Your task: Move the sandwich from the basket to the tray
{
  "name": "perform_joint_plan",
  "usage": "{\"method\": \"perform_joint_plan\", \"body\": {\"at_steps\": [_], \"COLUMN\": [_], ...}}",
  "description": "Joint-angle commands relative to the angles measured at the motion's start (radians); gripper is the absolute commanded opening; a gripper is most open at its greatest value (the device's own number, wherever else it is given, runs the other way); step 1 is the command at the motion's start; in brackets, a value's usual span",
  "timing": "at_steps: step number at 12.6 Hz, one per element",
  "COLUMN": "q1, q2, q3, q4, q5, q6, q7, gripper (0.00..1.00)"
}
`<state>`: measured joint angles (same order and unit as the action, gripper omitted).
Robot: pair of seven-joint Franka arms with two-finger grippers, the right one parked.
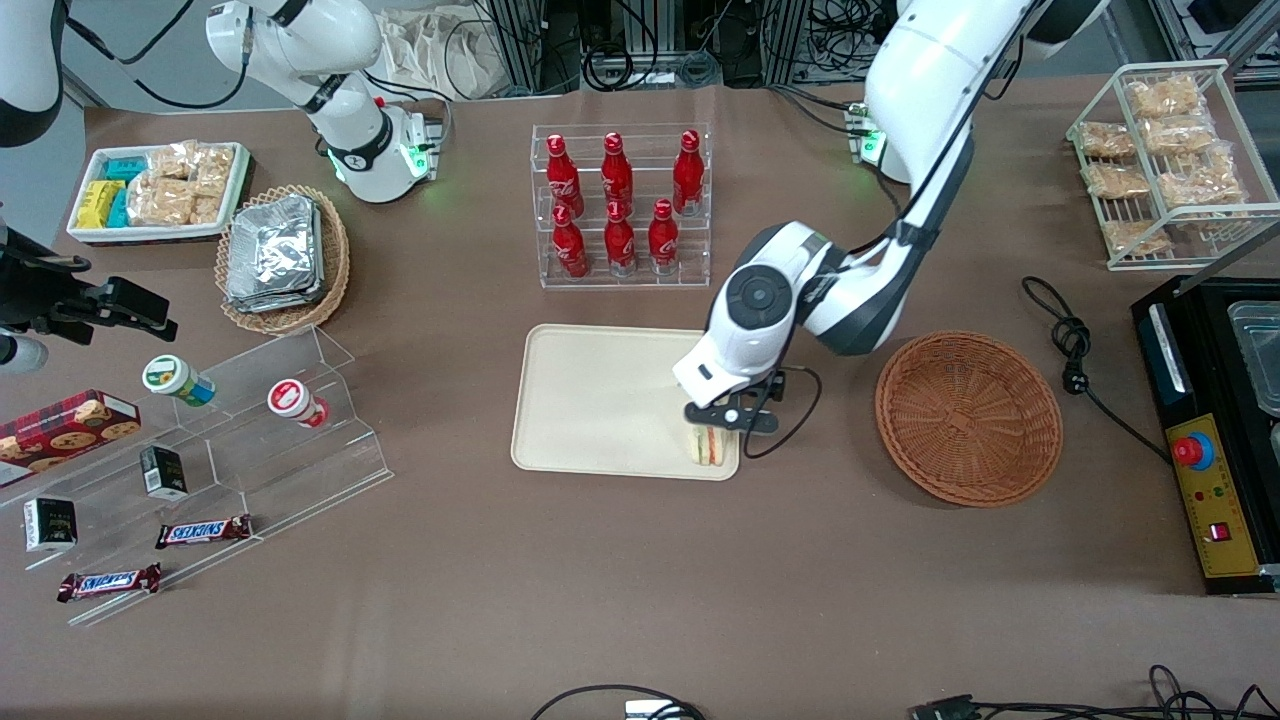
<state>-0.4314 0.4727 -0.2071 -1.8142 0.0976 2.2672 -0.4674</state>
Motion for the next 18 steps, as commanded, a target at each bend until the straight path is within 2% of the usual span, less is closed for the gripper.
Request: {"method": "perform_joint_plan", "body": {"at_steps": [1,2,3,5,7,10,13,16,18], "q1": [0.115,0.138,0.169,0.241,0.359,0.509,0.562,0.565,0.566], "q2": [-0.273,-0.337,-0.388,-0.424,-0.411,-0.393,-0.394,-0.393,-0.341], "q3": [-0.008,-0.006,-0.006,-0.005,-0.002,-0.001,0.002,0.002,0.003], "q4": [-0.356,-0.379,-0.355,-0.205,-0.046,0.103,0.185,0.231,0.301], "q5": [-0.001,-0.003,-0.003,-0.015,-0.062,-0.056,-0.065,-0.061,-0.053], "q6": [0.121,0.068,-0.071,-0.347,-0.538,-0.618,-0.779,-0.817,-0.856], "q7": [0.183,0.226,0.251,0.329,0.48,0.5,0.494,0.419,0.395], "gripper": [1.0,1.0,1.0,1.0,1.0,1.0,1.0,1.0,1.0]}}
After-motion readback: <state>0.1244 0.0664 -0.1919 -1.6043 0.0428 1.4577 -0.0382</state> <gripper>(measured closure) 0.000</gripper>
